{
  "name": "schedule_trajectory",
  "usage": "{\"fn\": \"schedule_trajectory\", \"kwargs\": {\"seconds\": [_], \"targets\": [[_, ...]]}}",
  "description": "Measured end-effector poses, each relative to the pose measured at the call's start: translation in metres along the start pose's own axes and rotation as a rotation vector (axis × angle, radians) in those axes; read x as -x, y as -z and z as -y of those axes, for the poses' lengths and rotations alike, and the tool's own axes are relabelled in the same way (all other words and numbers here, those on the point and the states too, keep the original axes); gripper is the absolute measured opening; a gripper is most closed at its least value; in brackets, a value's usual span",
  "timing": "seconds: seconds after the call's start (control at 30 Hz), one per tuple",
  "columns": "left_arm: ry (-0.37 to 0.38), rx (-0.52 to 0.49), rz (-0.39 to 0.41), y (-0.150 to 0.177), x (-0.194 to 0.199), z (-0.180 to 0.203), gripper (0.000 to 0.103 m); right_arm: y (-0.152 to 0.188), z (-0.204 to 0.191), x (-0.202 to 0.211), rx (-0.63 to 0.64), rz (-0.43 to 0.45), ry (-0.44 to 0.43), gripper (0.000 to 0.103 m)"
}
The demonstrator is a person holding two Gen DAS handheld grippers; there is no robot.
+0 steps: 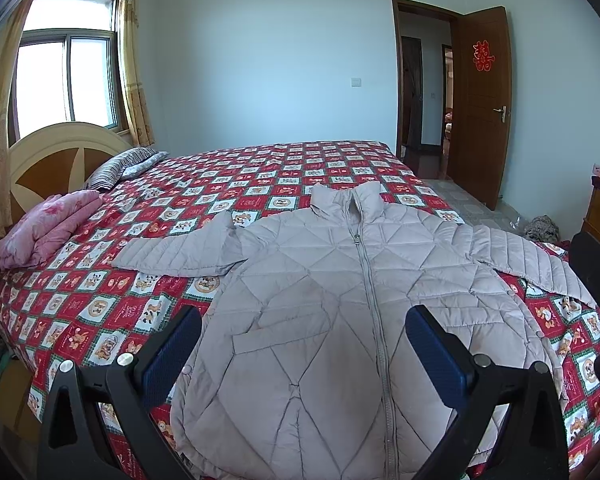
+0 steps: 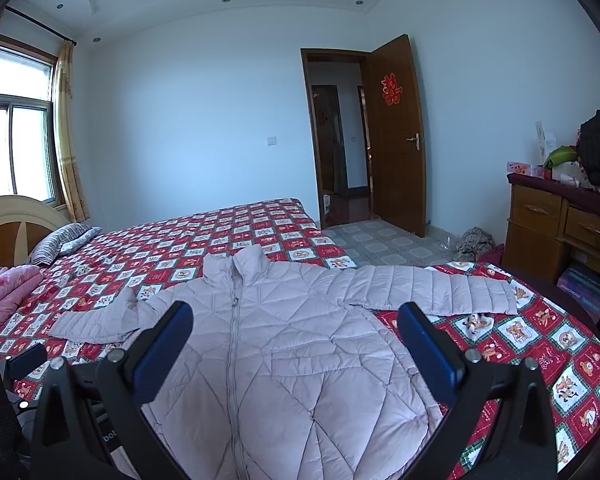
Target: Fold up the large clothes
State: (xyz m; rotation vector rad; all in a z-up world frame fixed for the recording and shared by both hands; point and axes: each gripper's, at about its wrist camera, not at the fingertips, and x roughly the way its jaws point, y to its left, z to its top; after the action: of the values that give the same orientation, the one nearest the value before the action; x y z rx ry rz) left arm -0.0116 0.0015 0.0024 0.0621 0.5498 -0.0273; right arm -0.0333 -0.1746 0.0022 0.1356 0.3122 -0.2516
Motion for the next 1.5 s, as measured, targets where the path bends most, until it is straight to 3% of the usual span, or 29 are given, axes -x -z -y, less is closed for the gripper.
{"fn": "schedule_trajectory", "kwargs": {"seconds": [0.4,1.2,1.33,1.5], "targets": [[0.003,0.001,-0.003,0.001,-0.001,0.001,0.102,0.000,-0.003,-0.001,0.004,0.000,0.006,0.103],[0.027,-0.010,-0.067,0.010,-0.032,0.004,0.102,0.011,0.013,-0.036,0.013,-0.109,0.026,0.103],[0.081,-0.009,-0.112,0.007,-0.056,-0.001,0.102,0.008,0.025,-0.057,0.037,-0.124,0.109,0.103],[0.087,-0.034,-0.087,-0.004,-0.093,-0.009,0.102,0.002,0.045,-0.096,0.071,-0.155,0.200,0.103]]}}
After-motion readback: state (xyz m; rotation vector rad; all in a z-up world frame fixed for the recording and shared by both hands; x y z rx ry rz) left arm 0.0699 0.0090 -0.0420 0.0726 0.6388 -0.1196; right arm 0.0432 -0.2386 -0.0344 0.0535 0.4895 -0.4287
